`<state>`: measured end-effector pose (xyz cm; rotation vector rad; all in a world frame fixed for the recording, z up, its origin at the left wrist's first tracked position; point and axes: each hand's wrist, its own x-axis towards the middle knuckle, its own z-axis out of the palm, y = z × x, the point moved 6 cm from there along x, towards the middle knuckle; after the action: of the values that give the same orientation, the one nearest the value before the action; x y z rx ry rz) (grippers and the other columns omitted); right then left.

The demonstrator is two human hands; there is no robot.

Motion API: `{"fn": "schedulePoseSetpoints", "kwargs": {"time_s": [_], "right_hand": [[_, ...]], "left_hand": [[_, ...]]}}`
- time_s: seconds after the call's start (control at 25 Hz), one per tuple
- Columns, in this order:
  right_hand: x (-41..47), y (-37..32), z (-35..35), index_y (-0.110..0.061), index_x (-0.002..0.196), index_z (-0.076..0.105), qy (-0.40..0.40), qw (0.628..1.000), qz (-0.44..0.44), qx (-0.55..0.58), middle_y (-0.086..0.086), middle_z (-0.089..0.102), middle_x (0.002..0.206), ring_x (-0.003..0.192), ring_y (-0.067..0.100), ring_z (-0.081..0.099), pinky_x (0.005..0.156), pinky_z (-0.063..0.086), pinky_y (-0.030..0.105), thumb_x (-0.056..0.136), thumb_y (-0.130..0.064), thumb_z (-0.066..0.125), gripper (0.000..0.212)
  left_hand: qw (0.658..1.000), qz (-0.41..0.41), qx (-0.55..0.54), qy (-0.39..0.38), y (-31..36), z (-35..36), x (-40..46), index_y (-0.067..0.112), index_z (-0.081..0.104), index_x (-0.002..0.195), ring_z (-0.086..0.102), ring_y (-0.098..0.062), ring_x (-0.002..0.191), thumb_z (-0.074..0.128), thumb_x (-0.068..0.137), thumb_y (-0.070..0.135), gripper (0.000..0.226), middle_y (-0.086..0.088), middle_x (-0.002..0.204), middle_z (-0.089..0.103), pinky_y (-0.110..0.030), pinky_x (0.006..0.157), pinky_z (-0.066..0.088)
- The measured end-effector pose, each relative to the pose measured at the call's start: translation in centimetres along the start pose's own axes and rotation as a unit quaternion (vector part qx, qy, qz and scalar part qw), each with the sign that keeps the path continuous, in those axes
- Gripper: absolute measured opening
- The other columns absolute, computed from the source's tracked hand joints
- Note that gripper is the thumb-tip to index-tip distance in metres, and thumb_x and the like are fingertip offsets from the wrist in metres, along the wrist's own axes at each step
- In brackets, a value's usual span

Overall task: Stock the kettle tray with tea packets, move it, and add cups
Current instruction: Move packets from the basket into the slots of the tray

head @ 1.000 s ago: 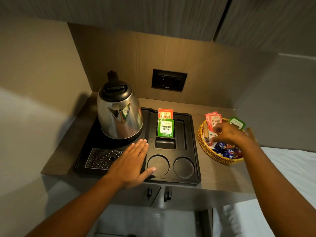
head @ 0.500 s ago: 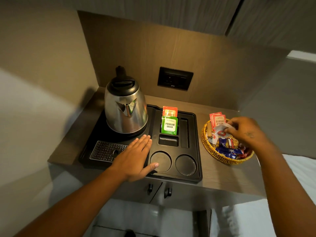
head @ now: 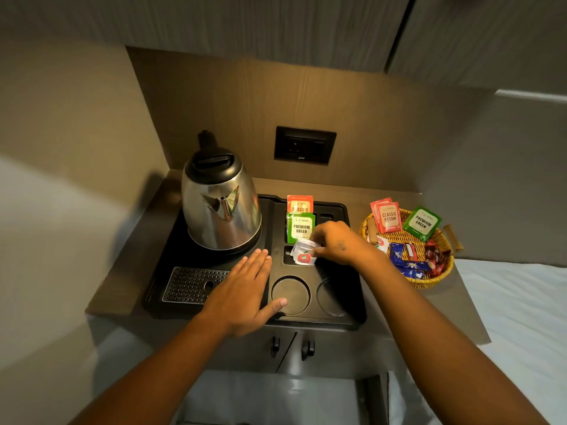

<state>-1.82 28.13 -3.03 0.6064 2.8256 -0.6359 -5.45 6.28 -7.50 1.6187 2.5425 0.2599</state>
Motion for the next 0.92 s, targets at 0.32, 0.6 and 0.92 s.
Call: {"fn": "schedulePoseSetpoints", "kwargs": {"time_s": [0.32, 0.6, 0.92], "right_hand": [[-8.4, 17.6, -6.0, -0.015, 0.096, 0.06, 0.128, 0.92, 0.368, -0.037, 0.009, 0.059, 0.098, 0.097, 0.027, 0.057, 0.075, 0.049, 0.039, 0.065, -0.048, 0.081, 0.05], [-5.9, 15.1, -4.1, -0.014, 0.096, 0.053, 0.03, 0.918, 0.387, -0.081, 0.004, 0.055, 0.075, 0.069, 0.021, 0.055, 0.056, 0.047, 0.032, 0.066, -0.051, 0.079, 0.054], [-4.6, 15.2, -4.8, -0.003, 0.087, 0.059, 0.04, 0.912, 0.402, 0.069, 0.013, 0.068, 0.078, 0.06, 0.021, 0.064, 0.043, 0.046, 0.026, 0.071, -0.018, 0.083, 0.032]], "left_hand": [[1.0, 0.002, 0.0, -0.003, -0.1, -0.2, 0.1, 0.011, 0.003, 0.157, -0.01, -0.016, 0.15, 0.011, 0.089, 0.079, 0.096, -0.005, 0.164, -0.003, -0.034, 0.121, -0.004], [1.0, 0.005, -0.002, -0.003, 0.1, -0.3, 0.0, 0.011, 0.005, 0.156, -0.007, -0.016, 0.15, 0.01, 0.089, 0.079, 0.096, -0.006, 0.164, 0.001, -0.032, 0.119, -0.006], [1.0, -0.009, -0.007, -0.002, -0.1, -0.3, 0.0, 0.014, 0.0, 0.156, -0.012, -0.014, 0.149, 0.007, 0.087, 0.081, 0.097, -0.004, 0.164, -0.004, -0.032, 0.119, -0.006]]}}
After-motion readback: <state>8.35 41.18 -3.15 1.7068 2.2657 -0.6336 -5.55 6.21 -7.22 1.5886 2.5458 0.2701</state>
